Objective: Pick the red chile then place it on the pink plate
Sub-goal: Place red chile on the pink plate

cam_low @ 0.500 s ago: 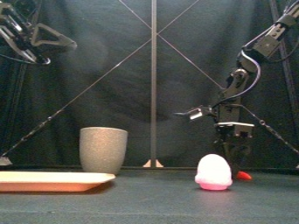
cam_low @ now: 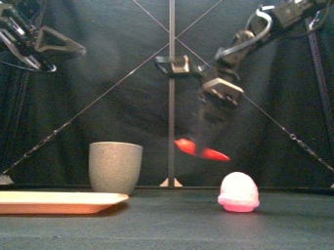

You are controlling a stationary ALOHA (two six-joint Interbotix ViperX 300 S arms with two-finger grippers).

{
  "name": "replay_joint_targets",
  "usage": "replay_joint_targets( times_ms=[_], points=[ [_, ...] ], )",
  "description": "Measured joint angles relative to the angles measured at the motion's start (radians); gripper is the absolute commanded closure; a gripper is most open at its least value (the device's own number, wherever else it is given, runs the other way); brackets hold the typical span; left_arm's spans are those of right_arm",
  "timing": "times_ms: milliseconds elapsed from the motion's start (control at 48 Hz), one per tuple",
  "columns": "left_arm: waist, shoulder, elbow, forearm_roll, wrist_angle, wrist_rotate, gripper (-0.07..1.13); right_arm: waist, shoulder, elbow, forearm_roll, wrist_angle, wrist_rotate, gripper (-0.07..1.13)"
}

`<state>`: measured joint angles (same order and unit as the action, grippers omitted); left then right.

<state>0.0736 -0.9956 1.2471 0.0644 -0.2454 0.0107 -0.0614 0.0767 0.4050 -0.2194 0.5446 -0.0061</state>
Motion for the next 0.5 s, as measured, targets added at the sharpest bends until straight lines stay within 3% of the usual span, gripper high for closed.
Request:
replay_joint_targets(
  times_ms=[271,500],
  points=[
    [0.0,0.0,0.002,0.002,0.002,0.0,1.09,0.13,0.241,-0.318,-0.046,-0.002,-0.023,0.54],
    [0.002,-0.003,0.005,0.002,0.002,0.0,1.09,0.17,0.388,-0.48,-0.04,-0.003,-0.029,0.3]
  ],
)
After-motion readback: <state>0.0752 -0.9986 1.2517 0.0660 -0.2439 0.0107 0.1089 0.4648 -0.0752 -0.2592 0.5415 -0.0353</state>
